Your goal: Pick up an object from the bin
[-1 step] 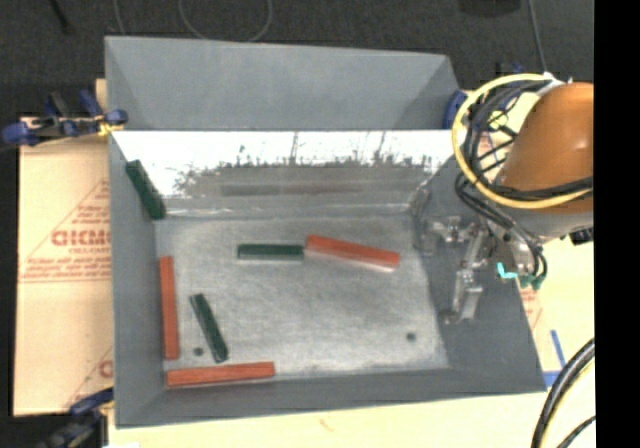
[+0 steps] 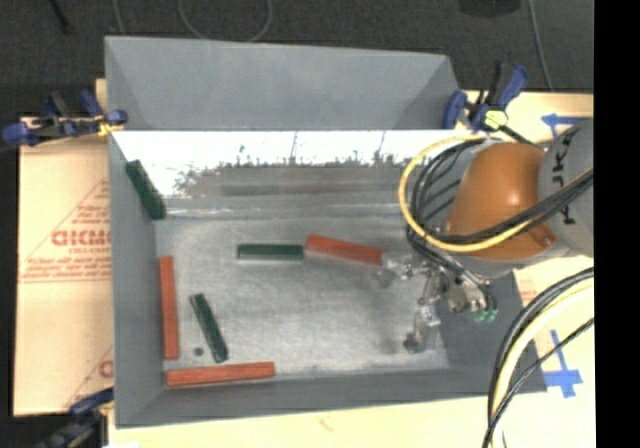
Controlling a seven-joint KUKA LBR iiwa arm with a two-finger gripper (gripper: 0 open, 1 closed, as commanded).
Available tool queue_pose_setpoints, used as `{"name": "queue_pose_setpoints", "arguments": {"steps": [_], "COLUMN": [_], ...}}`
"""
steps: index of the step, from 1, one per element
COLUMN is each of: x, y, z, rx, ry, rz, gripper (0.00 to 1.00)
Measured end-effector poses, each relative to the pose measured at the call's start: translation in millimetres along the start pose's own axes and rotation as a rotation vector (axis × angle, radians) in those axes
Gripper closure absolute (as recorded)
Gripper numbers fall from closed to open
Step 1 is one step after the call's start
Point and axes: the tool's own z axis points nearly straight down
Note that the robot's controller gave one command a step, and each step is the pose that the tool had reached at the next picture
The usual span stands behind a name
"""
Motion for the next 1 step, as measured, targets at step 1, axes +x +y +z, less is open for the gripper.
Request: {"name": "queue_pose_setpoints", "arguments": {"steps": [1], "x": [-57.3], "y": [6.9], "z": [-22.9], "rx": [0.005], "ry": [-0.012], "rz": [-0.349], "gripper": [0.00]}}
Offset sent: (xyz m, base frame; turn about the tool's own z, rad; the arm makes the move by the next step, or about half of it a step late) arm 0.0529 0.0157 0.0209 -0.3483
